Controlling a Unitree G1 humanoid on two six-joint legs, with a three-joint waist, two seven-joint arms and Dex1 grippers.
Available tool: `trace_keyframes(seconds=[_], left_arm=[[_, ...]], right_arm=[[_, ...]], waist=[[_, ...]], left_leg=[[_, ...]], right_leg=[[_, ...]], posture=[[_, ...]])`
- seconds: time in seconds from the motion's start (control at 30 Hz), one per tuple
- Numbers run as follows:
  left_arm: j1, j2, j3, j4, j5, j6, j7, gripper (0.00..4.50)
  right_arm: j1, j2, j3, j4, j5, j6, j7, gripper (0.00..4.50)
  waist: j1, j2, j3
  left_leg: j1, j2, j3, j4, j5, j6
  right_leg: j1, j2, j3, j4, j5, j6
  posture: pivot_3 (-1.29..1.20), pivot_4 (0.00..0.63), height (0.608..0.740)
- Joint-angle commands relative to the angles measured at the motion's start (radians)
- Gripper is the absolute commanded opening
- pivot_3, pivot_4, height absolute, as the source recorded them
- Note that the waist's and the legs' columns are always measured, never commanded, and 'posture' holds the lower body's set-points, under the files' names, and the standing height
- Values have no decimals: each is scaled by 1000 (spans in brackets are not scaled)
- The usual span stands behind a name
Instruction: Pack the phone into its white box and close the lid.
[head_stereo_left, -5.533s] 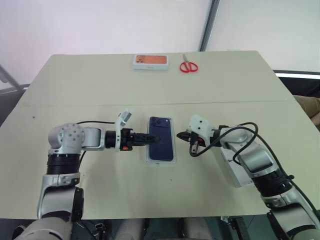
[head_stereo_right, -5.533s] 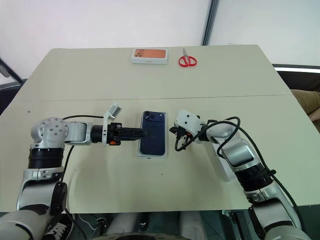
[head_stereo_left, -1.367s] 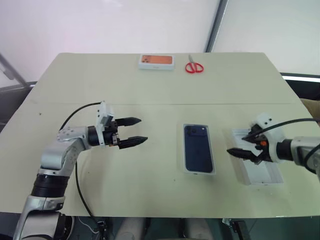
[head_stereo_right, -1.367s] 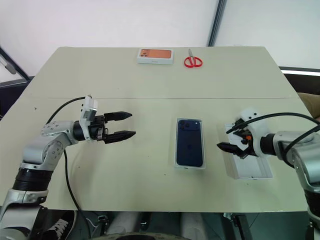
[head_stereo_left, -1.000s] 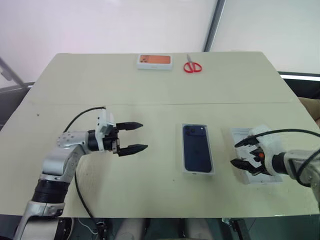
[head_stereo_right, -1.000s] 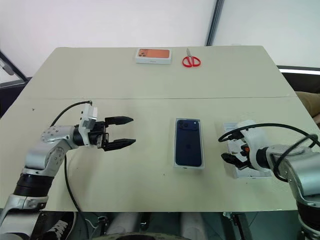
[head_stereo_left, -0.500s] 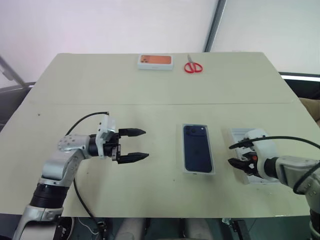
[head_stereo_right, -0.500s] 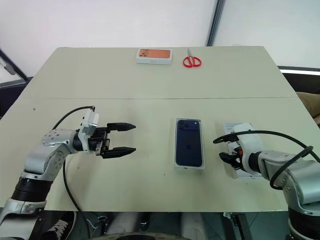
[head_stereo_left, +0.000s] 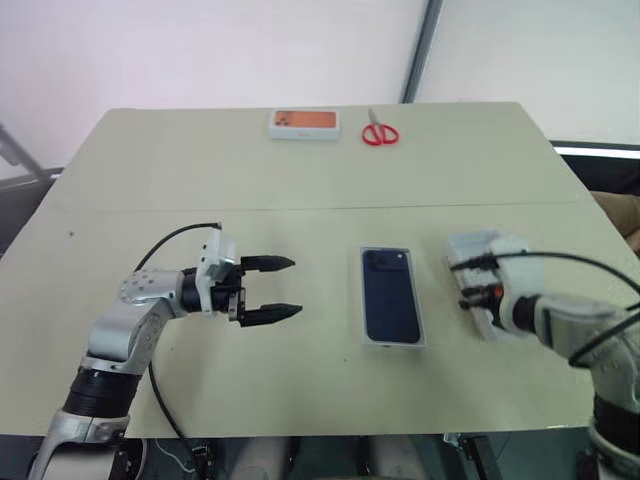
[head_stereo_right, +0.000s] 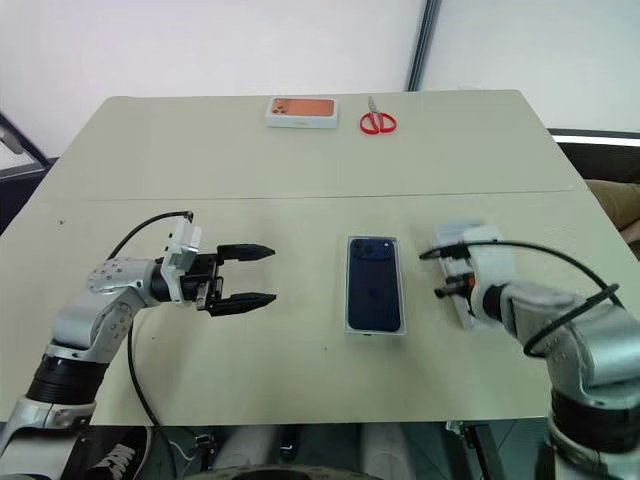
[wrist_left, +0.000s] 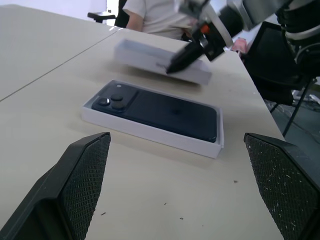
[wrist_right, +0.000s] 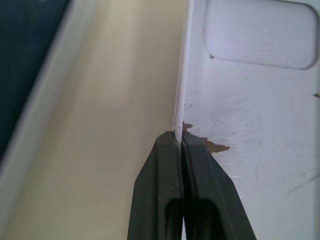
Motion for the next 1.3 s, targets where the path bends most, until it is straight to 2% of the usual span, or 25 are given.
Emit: trace_keyframes(seconds=[0.03, 0.13, 0.2, 0.33, 0.4, 0.47, 0.53, 0.6, 0.67, 0.8, 0.93, 0.97, 1.0, 1.23, 1.3], left_arm=[[-24, 0, 25, 9, -8, 13, 30, 4500], [-37, -11, 31, 25, -9, 16, 57, 4500], [-48, -25, 36, 35, 4, 0, 90, 4500], [-71, -42, 46, 57, -1, 30, 144, 4500], [-83, -60, 66, 63, -4, 23, 187, 4500], [-83, -69, 82, 57, -11, 23, 211, 4500], [-77, -70, 94, 38, -35, 46, 219, 4500], [-67, -69, 100, 18, -53, 61, 222, 4500], [-56, -72, 106, 3, -63, 62, 224, 4500], [-38, -73, 111, -21, -84, 75, 218, 4500], [-29, -66, 106, -28, -109, 101, 203, 4500], [-25, -64, 104, -30, -117, 111, 194, 4001], [-19, -60, 101, -32, -118, 115, 186, 3734], [50, -58, 74, -69, -121, 118, 153, 26], [61, -80, 55, -75, -96, 99, 175, 26]], right_arm=[[-137, 84, -84, -1, 47, 6, 21, 52], [-227, 217, -189, 40, 125, 6, 37, 52], [-275, 358, -295, 93, 224, 6, 4, 52], [-301, 490, -378, 163, 418, 6, -77, 52], [-306, 595, -428, 224, 589, 6, -167, 52], [-256, 638, -394, 251, 794, 6, -242, 52], [-151, 574, -238, 277, 1112, -156, -425, 52], [-53, 475, -76, 258, 1338, -304, -543, 52], [11, 427, 20, 225, 1395, -395, -548, 52], [137, 351, 162, 160, 1400, -497, -496, 52], [173, 300, 259, 141, 1400, -568, -469, 52], [169, 284, 275, 147, 1400, -580, -470, 0], [165, 282, 284, 161, 1400, -599, -482, 0], [170, 283, 342, 180, 1400, -685, -515, 0], [185, 272, 353, 191, 1400, -699, -528, 0]], waist=[[-2, 0, 0], [-3, 0, 0], [-4, 0, 0], [-1, 0, 0], [-4, 0, 0], [-9, 1, 0], [-10, 1, 0], [-10, 1, 0], [-12, 1, 0], [-12, 1, 0], [-12, 1, 0], [-11, 1, 0], [-10, 1, 0], [-8, 1, 0], [-5, 1, 0]], left_leg=[[0, 0, 0, -1, 0, 0], [0, 0, 0, -1, 0, 0], [0, 0, 0, -1, 0, 0], [0, 0, 0, -1, 1, -1], [0, -1, 0, -1, 1, -1], [0, 0, 0, -1, 1, -2], [0, 0, 0, -3, 1, -2], [0, 0, 0, -3, 1, -2], [0, 0, 1, -2, 1, -2], [1, 1, 1, -2, 1, -2], [0, 1, 1, -2, 1, -1], [0, 1, 1, -2, 1, -1], [1, 1, 1, -1, 1, -1], [0, 1, 1, -2, 1, -1], [0, 1, 1, -2, 1, -1]], right_leg=[[0, 0, 0, 0, 0, 0], [-1, 0, 0, 0, 0, 0], [0, 1, 0, 0, 0, 0], [-1, 0, 0, 2, 0, 0], [-1, 0, 1, 2, 0, 0], [-3, 0, 1, 3, 0, 0], [-4, 0, 2, 3, 0, 0], [-4, -1, 2, 3, 0, 0], [-3, -1, 3, 3, 0, 0], [-3, 2, 3, 3, 0, 0], [-3, 2, 3, 3, 0, 0], [-3, 2, 3, 3, 0, 0], [-2, 2, 3, 3, 0, 0], [-3, 2, 3, 2, 0, 0], [-2, 1, 3, 2, 0, 0]], posture=[[0, 150, 740], [0, 150, 740], [0, 150, 740], [0, 150, 740], [0, 150, 740], [0, 150, 740], [0, 150, 740], [0, 150, 740], [0, 150, 740], [0, 150, 740], [0, 150, 740], [0, 150, 740], [0, 150, 740], [0, 150, 740], [0, 150, 740]])
